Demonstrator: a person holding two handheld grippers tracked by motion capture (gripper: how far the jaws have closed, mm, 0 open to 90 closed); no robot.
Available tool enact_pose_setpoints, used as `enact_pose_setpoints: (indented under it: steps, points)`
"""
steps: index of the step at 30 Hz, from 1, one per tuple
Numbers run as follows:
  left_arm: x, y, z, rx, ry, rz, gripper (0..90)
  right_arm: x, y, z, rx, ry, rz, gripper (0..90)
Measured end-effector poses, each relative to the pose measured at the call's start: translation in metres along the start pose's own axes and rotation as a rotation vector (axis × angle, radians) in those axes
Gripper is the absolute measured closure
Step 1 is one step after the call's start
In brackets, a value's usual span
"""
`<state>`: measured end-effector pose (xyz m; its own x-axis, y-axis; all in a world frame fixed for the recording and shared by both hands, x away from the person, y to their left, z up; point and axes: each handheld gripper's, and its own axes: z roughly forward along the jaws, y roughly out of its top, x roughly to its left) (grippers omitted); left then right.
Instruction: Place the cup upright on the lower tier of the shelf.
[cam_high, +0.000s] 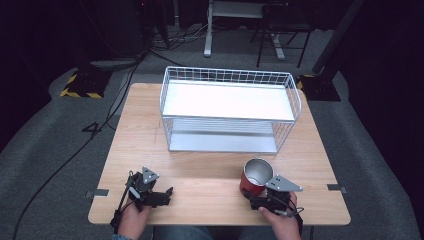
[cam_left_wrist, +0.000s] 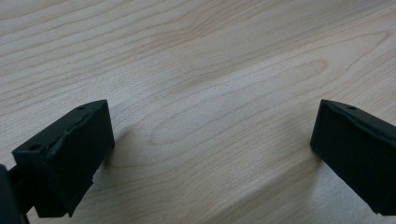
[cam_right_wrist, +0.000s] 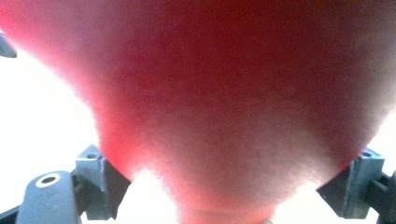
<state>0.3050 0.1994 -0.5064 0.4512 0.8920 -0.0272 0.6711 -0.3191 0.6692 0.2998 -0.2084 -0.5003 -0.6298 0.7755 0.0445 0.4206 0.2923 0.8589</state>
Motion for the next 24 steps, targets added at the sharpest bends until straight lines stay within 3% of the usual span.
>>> enact_pose_setpoints:
  steps: [17,24]
  points:
    - [0.000,0.000,0.000,-0.001,0.000,-0.002,0.1,0.003,-0.001,-0.002,-0.008,-0.003,-0.035,17.3]
    - [0.000,0.000,0.000,0.002,0.000,0.004,0.1,0.007,0.010,-0.005,-0.020,0.011,-0.044,17.4]
